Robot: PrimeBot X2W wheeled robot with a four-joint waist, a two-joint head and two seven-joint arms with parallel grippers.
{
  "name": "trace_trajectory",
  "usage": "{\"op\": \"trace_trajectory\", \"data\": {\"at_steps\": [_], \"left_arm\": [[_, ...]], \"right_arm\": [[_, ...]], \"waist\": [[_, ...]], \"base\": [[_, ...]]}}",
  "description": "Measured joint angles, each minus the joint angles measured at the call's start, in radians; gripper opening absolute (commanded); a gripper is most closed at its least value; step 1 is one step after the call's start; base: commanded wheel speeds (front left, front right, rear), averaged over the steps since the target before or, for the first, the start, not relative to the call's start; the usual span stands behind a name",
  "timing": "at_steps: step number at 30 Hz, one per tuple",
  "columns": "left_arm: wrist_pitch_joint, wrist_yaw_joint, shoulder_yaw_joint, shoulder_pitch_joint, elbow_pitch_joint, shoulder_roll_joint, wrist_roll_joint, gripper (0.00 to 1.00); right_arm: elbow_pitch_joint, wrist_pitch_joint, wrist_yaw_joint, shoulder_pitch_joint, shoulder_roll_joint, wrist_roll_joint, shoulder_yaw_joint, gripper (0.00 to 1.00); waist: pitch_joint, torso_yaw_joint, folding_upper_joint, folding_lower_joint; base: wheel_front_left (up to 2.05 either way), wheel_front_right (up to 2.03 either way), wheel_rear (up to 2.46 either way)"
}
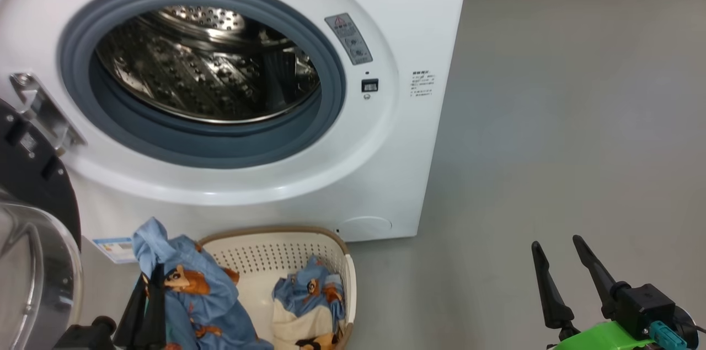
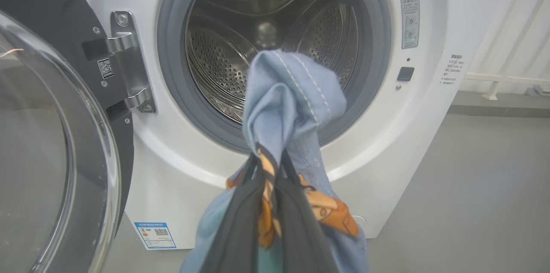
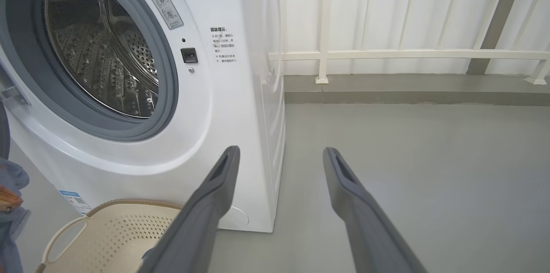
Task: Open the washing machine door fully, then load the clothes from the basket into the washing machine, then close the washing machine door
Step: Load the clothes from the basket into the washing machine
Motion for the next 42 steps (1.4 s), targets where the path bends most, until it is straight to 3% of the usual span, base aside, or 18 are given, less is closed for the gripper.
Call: {"op": "trace_trajectory", "data": {"at_steps": [12,23,42], "left_arm": [[0.000,-0.015,0.013,-0.142,0.024,-0.014,-0.008,0.00],[0.000,-0.038,0.029,-0.406,0.117,-0.014,-0.007,0.00],[-0.001,-0.053,0.004,-0.941,0.423,0.132,0.001,0.00]], "right_arm": [[-0.022,0.000,0.000,-0.053,0.000,-0.008,0.003,1.00],[-0.039,0.000,0.000,-0.128,0.000,-0.009,0.014,1.00],[-0.032,0.000,0.000,-0.207,0.000,0.021,0.055,1.00]], "waist": [[0.145,-0.006,-0.0001,0.0000],[0.306,-0.028,0.0000,0.0001],[0.461,-0.130,0.0000,0.0000]], "base": [[0.00,0.00,0.00],[0.00,0.00,0.00],[0.00,0.00,0.00]]}}
